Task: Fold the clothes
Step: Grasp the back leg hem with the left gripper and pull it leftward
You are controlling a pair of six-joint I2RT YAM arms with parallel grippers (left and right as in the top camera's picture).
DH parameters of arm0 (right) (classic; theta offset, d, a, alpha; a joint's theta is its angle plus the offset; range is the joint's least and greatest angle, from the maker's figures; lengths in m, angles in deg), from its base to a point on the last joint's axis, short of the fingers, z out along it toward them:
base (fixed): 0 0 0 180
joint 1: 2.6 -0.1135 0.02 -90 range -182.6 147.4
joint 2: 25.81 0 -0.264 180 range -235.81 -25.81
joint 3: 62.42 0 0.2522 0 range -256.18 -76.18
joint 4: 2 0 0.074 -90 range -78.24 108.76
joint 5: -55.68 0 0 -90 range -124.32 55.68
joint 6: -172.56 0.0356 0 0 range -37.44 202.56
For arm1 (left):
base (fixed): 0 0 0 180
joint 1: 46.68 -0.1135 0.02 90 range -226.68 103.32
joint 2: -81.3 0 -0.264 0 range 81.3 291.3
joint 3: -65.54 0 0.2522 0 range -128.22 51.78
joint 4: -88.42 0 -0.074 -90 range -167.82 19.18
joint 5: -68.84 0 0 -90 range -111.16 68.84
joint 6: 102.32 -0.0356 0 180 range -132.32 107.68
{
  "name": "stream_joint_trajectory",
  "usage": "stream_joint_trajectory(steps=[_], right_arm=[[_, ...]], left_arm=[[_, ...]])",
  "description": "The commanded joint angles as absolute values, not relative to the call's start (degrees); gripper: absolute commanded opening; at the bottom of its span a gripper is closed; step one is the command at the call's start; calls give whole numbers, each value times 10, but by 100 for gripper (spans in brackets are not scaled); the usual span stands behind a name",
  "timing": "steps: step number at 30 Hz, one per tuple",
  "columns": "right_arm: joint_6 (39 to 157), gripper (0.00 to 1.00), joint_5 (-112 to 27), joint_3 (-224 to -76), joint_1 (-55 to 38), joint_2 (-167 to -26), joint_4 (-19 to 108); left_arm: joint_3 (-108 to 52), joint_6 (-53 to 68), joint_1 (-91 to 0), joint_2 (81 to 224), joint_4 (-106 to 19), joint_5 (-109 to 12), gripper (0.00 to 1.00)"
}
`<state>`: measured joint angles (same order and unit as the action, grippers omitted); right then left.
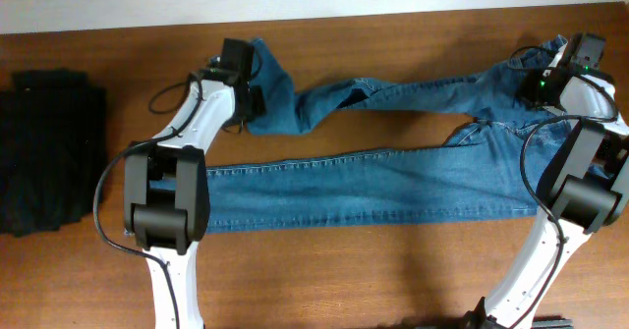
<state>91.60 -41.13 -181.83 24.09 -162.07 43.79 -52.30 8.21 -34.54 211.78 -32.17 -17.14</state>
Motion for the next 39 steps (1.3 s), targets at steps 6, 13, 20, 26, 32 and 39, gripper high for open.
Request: stream_joint_trajectory(steps=[6, 13, 20, 26, 32, 39], right_arm=[[916, 4, -425, -1796, 222, -1668, 454], [916, 4, -412, -1796, 222, -1668, 455], [916, 4, -412, -1796, 222, -1668, 456], [916, 4, -412, -1796, 222, -1668, 458], [916, 4, -412, -1796, 222, -1668, 454], [916, 4, -412, -1796, 222, -1668, 452]], left_arm=[[-750, 80, -382, 2117, -122, -89, 1], [-855, 173, -419, 2117, 39, -89, 1], [-834, 179, -446, 2117, 55, -102, 1], [-819, 178, -463, 2117, 65, -102, 0], [-819, 170, -463, 2117, 117, -102, 0], [-819, 116, -466, 2117, 114, -177, 0]])
